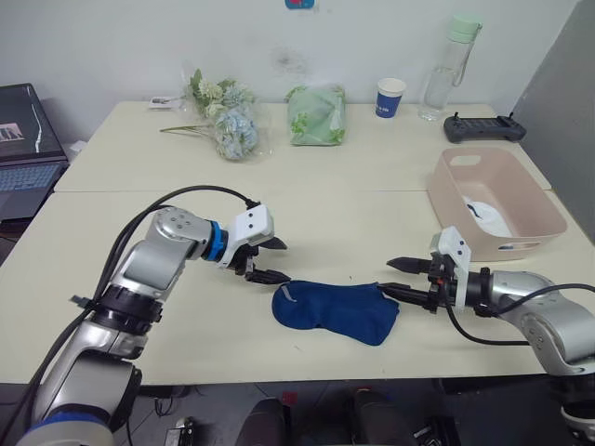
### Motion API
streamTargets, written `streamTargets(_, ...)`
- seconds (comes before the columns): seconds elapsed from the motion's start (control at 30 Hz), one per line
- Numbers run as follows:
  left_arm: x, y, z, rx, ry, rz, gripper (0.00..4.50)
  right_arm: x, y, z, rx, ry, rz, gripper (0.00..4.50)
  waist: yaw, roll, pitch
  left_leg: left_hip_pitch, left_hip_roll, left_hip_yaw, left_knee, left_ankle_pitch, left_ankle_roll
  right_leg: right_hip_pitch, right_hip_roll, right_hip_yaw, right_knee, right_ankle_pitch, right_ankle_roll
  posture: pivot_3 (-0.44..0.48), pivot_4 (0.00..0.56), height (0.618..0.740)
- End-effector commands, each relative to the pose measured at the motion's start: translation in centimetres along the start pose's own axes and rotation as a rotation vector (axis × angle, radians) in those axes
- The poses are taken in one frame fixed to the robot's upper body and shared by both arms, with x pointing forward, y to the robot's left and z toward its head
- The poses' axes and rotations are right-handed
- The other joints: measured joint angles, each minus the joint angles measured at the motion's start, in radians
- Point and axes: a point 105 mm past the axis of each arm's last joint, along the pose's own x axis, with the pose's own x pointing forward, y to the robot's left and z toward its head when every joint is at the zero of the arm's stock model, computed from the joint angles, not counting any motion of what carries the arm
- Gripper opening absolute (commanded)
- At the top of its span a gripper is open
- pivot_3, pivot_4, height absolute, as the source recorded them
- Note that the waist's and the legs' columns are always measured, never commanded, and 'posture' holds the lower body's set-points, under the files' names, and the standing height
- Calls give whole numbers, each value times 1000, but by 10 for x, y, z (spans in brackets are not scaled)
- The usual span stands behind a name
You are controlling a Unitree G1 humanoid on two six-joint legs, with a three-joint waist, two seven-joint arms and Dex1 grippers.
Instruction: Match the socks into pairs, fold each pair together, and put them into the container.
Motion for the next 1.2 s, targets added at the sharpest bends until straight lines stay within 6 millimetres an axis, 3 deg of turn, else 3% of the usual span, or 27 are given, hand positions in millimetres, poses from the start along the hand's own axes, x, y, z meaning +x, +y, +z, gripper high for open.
streamTargets(0.03,-10,-10,5,23,-32,21,3817,-9,8,4,-25,6,17,3163,0,0,0,0,0,0,0,0,0,0,0,0,0,0,0,0,150,740)
streamTargets(0.37,3,-24,-20,-37,-37,110,3817,-11,20,-33,2,96,41,3163,2,0,0,0,0,0,0,0,0,0,0,0,0,0,0,0,150,740)
streamTargets(0.5,9,-23,-19,-52,-53,114,3864,-9,21,-39,3,98,47,2240,2,0,0,0,0,1,0,0,0,0,0,0,0,0,0,0,150,740)
streamTargets(0.6,13,-25,-19,-46,-54,95,3244,-8,21,-41,2,98,49,1147,2,0,0,0,0,0,0,0,0,0,0,0,0,0,0,0,150,740)
streamTargets(0.7,15,-28,-23,-54,-35,75,2260,-7,22,-42,-1,96,49,38,2,0,0,1,0,1,0,0,0,0,0,0,0,0,0,0,150,740)
streamTargets(0.93,15,-27,-28,-58,-16,58,34,-6,22,-38,-4,87,46,0,2,0,0,0,0,0,0,0,0,0,0,0,0,0,0,0,150,740)
streamTargets(1.2,8,-26,-22,-69,-29,54,34,-9,20,-27,-4,55,39,0,1,0,0,1,0,0,0,0,0,0,0,0,0,0,0,0,150,740)
